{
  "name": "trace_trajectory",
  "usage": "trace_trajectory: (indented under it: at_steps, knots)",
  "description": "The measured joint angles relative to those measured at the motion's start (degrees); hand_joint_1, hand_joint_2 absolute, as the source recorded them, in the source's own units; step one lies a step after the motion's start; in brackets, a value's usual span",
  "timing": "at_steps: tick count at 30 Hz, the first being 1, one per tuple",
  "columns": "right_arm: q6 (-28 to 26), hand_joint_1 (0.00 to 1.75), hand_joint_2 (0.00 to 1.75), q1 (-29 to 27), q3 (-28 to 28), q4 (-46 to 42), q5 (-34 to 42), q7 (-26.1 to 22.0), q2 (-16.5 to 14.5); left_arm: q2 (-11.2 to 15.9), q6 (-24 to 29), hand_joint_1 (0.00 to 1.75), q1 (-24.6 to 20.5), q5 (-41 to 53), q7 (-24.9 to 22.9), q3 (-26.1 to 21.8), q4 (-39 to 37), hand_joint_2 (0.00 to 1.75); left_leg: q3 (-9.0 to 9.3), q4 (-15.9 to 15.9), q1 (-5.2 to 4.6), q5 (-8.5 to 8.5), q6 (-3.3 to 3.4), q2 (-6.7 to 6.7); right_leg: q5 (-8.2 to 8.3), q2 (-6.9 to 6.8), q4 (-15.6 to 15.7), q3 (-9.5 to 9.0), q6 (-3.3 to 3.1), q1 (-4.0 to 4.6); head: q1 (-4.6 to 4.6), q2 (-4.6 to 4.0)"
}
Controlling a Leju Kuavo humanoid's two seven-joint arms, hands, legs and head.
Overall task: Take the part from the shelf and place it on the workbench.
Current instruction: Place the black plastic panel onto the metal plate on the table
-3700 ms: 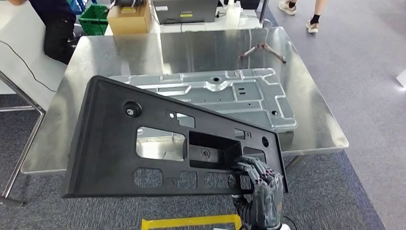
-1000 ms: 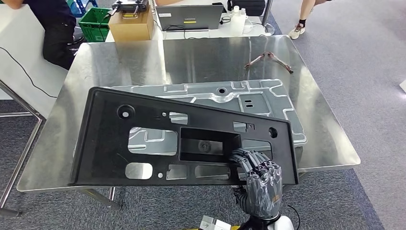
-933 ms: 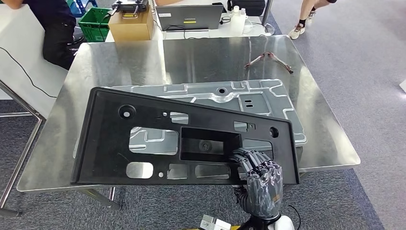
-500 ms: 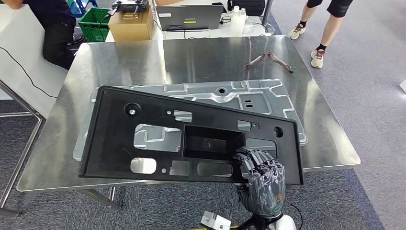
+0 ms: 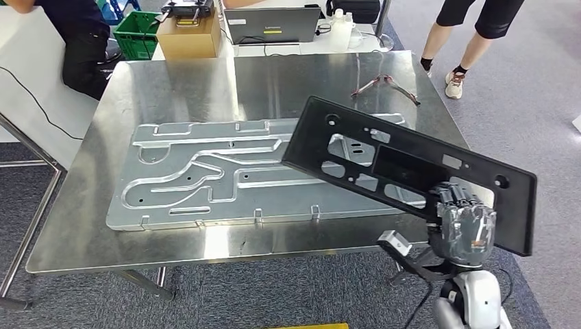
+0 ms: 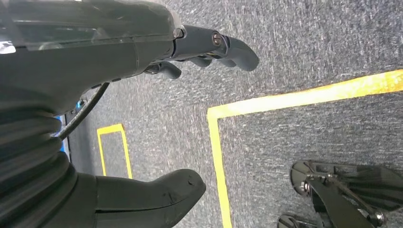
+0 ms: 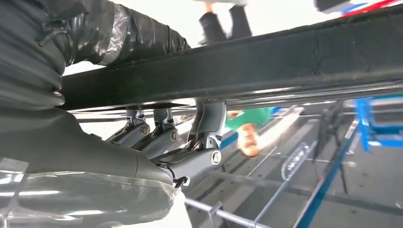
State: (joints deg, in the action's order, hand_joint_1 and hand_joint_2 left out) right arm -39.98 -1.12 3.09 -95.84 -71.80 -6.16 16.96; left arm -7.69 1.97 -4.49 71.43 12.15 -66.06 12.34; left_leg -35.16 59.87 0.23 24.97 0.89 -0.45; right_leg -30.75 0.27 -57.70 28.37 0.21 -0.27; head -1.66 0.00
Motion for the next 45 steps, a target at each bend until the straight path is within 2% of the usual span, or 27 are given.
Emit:
trace_trajectory:
  at_steps: [4,7,12,18,21,28,39,45]
  knots:
    - [0.1,1.75,1.75,1.89,-4.97,5.05,1.1,-2.7,2.55,0.29,-0.01,0.0,-0.21,0.11,-0.39,0.44,0.01,1.75,0.01,0.0,0.0,0.0,0.0,0.01,0.0,0.01,0.0,-0.04,0.01,0.01,0.01,0.0]
    - [0.79,1.75,1.75,3.2,-6.63,7.87,1.0,-3.91,3.89,0.4,-0.02,0.0,-0.38,0.17,-0.57,0.57,0.01,1.75,0.02,-0.01,0.0,0.0,0.0,0.02,0.0,0.01,0.0,-0.04,0.01,0.03,0.01,-0.01]
    - [2.17,1.75,1.75,4.29,-7.2,10.86,0.81,-5.37,5.29,0.58,-0.03,0.0,-0.5,0.17,-0.7,0.93,0.01,1.75,0.03,-0.07,0.01,-0.02,-0.02,0.0,0.0,-0.02,0.0,-0.03,0.01,0.05,0.02,0.0]
    - [2.77,1.75,1.75,5.08,-6.5,11.62,-0.07,-6.98,5.53,0.92,-0.15,0.0,-0.63,0.17,-1.03,1.39,0.01,1.75,0.03,-0.14,0.0,-0.02,-0.03,0.0,0.0,0.0,-0.01,-0.03,0.0,0.07,0.01,0.0]
    - [4.34,1.75,1.75,6.52,-3.13,11.4,-2.07,-7.7,5.5,1.06,-0.2,0.0,-0.76,0.37,-1.23,1.51,0.01,1.75,0.04,-0.16,0.0,-0.04,-0.07,0.01,0.0,0.04,-0.03,-0.03,0.0,0.1,0.01,-0.01]
    - [7.8,1.75,1.75,11.74,10.56,10.7,-5.57,-5.9,5.26,1.25,-0.32,0.0,-1.1,0.61,-1.64,1.8,0.01,1.75,0.05,-0.16,0.06,-0.18,-0.09,-0.16,-0.01,-0.24,-0.08,0.0,-0.01,0.1,0.01,-0.01]
    - [8.13,1.75,1.75,14.19,15.8,10.31,-5.34,-6.02,5.28,1.4,-0.44,0.0,-1.06,0.72,-1.73,1.81,0.01,1.75,-0.02,-0.17,0.01,-0.22,-0.11,-0.21,0.01,-0.24,-0.09,-0.04,0.0,0.06,0.01,-0.01]
    - [13.05,1.75,1.75,20.86,25.92,10.05,-6.01,-6.75,4.18,1.68,-0.97,0.0,-1.23,0.66,-1.93,1.85,0.01,1.75,0.02,-0.17,0.01,-0.29,-0.16,-0.1,0.05,-0.16,-0.16,0.01,0.03,0.09,0.01,0.0]
